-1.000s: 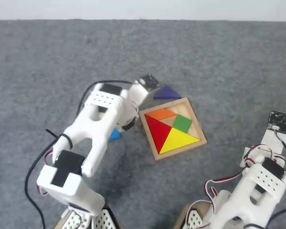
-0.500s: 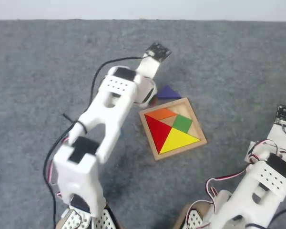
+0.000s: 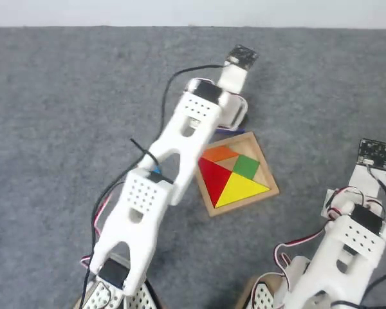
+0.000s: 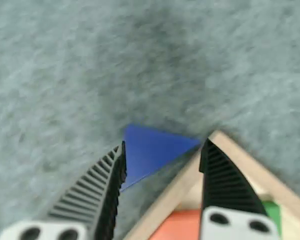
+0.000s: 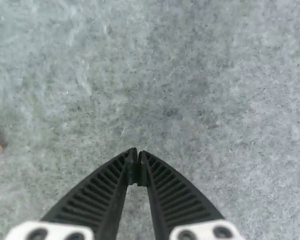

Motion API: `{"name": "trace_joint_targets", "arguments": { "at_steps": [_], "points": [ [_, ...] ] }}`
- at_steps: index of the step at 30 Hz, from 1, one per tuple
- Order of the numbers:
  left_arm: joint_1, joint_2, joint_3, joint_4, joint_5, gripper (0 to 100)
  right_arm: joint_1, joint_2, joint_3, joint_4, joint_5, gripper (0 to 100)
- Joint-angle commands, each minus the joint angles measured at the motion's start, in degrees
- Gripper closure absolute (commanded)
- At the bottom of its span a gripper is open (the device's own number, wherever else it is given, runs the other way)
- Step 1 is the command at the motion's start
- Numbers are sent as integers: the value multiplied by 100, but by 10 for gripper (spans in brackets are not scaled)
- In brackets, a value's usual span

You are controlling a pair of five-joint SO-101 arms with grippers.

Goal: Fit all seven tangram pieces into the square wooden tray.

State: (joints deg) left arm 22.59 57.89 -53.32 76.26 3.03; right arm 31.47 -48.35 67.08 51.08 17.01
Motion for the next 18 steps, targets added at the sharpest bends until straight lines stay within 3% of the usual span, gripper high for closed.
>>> {"name": "trace_joint_targets", "arguments": {
  "at_steps": [1, 13, 18],
  "points": [
    [70, 448, -1059, 255, 97, 771, -66, -215, -26, -75, -35, 985],
    [-686, 1653, -3433, 2462, -633, 776, -66, -215, -26, -92, -35, 985],
    [-897, 1565, -3459, 2462, -888, 815, -66, -215, -26, -92, -35, 985]
  ]
}}
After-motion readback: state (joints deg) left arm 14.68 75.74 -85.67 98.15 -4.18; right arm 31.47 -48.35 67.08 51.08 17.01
